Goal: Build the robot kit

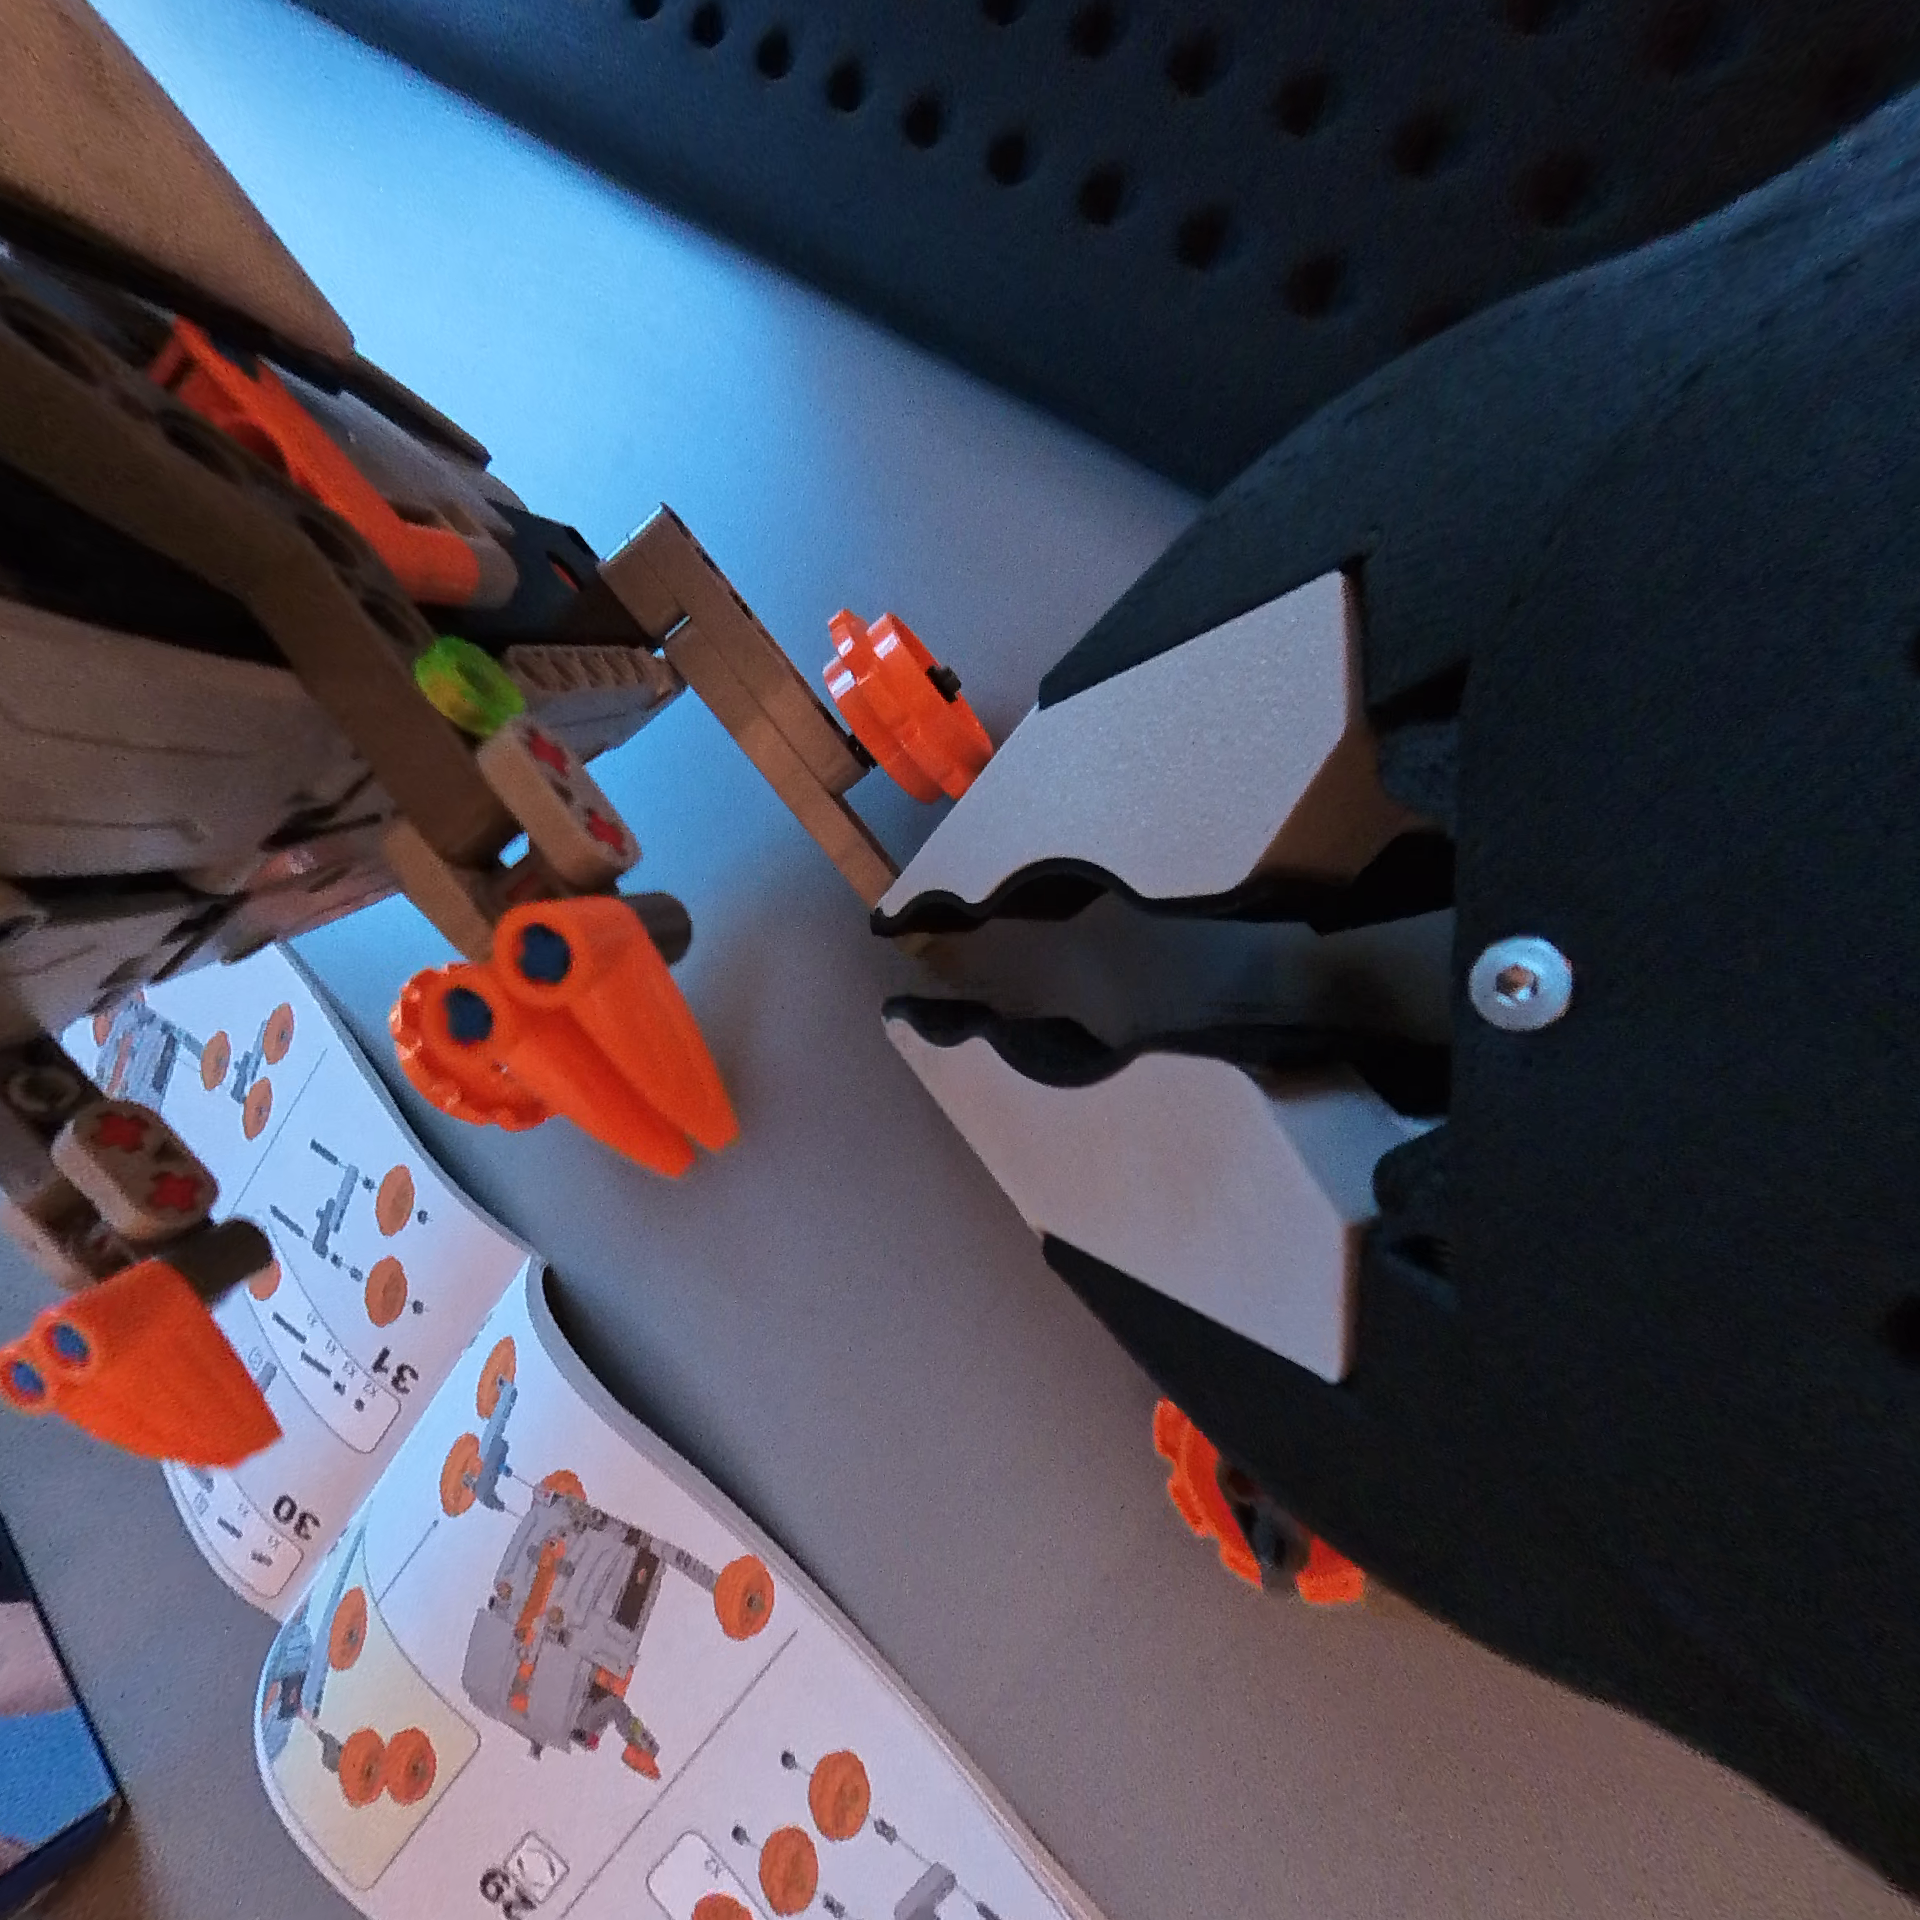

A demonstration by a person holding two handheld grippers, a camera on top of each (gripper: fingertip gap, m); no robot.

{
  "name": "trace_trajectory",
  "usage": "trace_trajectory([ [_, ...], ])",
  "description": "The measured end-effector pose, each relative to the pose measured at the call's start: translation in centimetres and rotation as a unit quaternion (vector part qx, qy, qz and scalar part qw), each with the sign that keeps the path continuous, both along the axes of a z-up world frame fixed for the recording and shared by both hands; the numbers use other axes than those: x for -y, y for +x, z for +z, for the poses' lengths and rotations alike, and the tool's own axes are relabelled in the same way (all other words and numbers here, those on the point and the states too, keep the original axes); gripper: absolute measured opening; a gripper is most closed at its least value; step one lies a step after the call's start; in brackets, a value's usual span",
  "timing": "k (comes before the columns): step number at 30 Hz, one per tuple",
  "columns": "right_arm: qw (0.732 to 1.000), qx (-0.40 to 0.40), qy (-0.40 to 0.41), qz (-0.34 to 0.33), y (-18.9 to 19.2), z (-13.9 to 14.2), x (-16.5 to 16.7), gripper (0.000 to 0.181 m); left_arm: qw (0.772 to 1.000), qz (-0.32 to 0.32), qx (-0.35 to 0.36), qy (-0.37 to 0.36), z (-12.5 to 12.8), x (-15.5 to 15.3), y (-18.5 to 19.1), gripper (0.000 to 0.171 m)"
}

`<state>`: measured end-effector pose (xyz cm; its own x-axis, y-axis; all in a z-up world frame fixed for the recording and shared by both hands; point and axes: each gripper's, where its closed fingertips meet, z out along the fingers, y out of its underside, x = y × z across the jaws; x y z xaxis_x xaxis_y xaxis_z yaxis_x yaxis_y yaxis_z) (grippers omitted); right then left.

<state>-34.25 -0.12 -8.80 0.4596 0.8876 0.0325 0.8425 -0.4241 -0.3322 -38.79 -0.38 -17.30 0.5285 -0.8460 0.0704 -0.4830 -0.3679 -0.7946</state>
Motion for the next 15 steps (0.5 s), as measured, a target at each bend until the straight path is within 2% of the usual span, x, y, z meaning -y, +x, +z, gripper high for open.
trace_trajectory([
  [2, 1.0, 0.0, 0.0, -0.004, 0.0, 0.1, 0.1, 0.076, 0.999, 0.024, 0.026, 0.014, 1.1, -0.6, -0.5, 0.013],
  [4, 1.0, -0.003, 0.0, -0.006, 0.1, 0.1, 0.2, 0.076, 0.995, 0.031, 0.087, 0.027, 3.1, -0.6, -0.7, 0.018],
  [6, 1.0, -0.006, -0.002, -0.012, 0.1, 0.1, 0.2, 0.076, 0.987, 0.02, 0.152, 0.038, 5.5, 0.1, -0.8, 0.027],
  [9, 0.999, -0.007, -0.008, -0.03, 0.1, 0.0, 0.3, 0.075, 0.979, 0.023, 0.199, 0.043, 8.2, 1.3, -0.8, 0.026],
  [11, 0.999, 0.001, -0.008, -0.035, 0.3, 0.0, 0.4, 0.075, 0.979, 0.023, 0.201, 0.01, 8.4, 2.2, 0.2, 0.041],
  [13, 0.999, 0.003, -0.011, -0.033, 0.3, 0.0, 0.4, 0.075, 0.98, 0.014, 0.197, -0.031, 7.6, 3.0, 1.3, 0.041],
  [15, 0.999, 0.006, -0.012, -0.033, 0.3, 0.0, 0.4, 0.075, 0.982, 0.026, 0.185, -0.034, 6.5, 2.8, 1.4, 0.04],
])
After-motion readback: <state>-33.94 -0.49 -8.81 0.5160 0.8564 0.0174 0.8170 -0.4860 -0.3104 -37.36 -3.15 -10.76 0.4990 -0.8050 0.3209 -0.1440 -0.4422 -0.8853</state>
